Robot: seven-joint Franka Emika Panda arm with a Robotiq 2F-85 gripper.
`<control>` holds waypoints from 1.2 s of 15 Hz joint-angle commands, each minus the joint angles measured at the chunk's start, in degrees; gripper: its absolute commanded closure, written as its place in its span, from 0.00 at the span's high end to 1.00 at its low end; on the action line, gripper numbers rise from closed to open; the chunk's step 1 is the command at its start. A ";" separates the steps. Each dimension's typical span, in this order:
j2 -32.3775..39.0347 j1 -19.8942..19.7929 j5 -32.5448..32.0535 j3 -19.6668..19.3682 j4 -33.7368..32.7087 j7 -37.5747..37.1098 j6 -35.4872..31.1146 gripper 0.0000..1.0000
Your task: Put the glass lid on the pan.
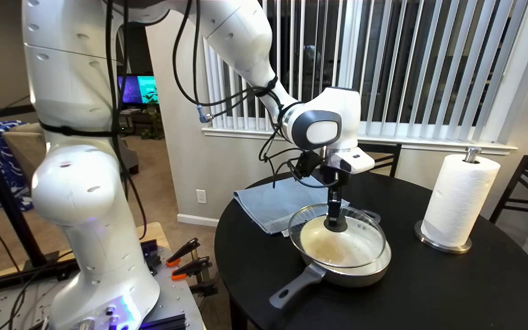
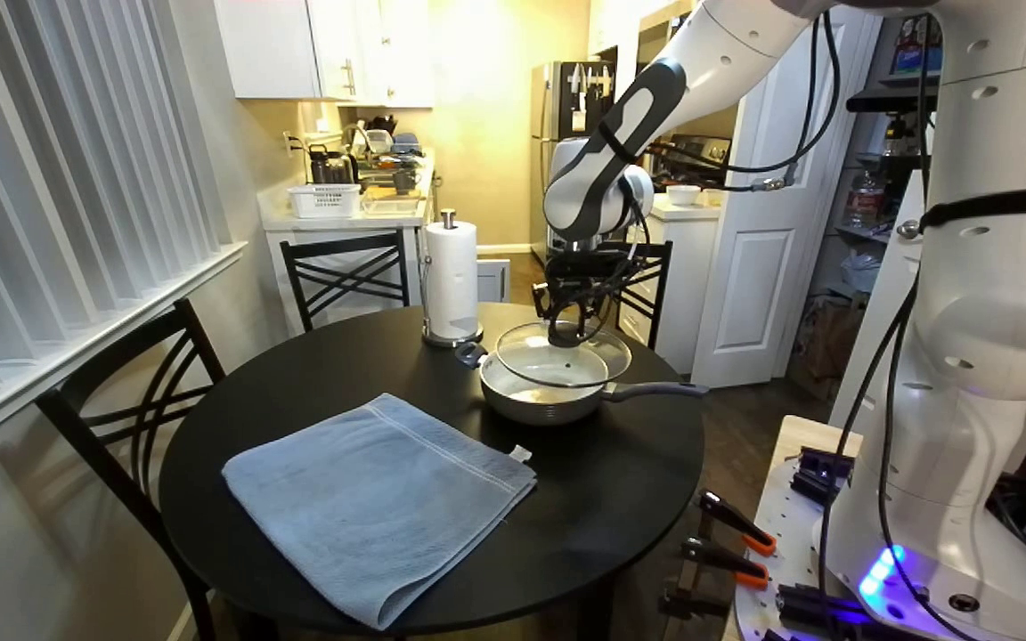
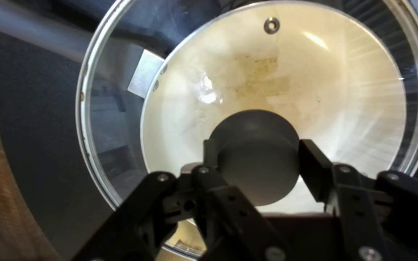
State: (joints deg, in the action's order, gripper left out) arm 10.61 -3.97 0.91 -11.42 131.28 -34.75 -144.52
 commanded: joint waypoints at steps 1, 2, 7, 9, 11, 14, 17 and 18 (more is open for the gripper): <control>0.55 1.42 -3.06 -0.18 -1.96 -5.77 -0.17 0.32; 0.96 1.65 -3.49 -0.07 -2.27 -6.68 -0.01 0.32; 3.91 2.71 -2.84 0.27 -3.09 -8.55 -0.25 0.32; 5.05 3.04 -2.79 0.29 -3.59 -8.62 -0.36 0.32; 5.95 3.42 -2.96 0.08 -4.27 -8.68 -0.46 0.32; 7.17 3.64 -2.96 -0.29 -5.75 -8.70 -0.67 0.32; 8.29 3.19 -1.97 -0.30 -7.73 -8.11 -0.14 0.32; 8.56 3.12 -1.85 -0.42 -8.31 -8.10 -0.01 0.32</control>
State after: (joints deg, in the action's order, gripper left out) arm 19.04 -1.08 -1.16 -11.30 124.89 -41.53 -144.65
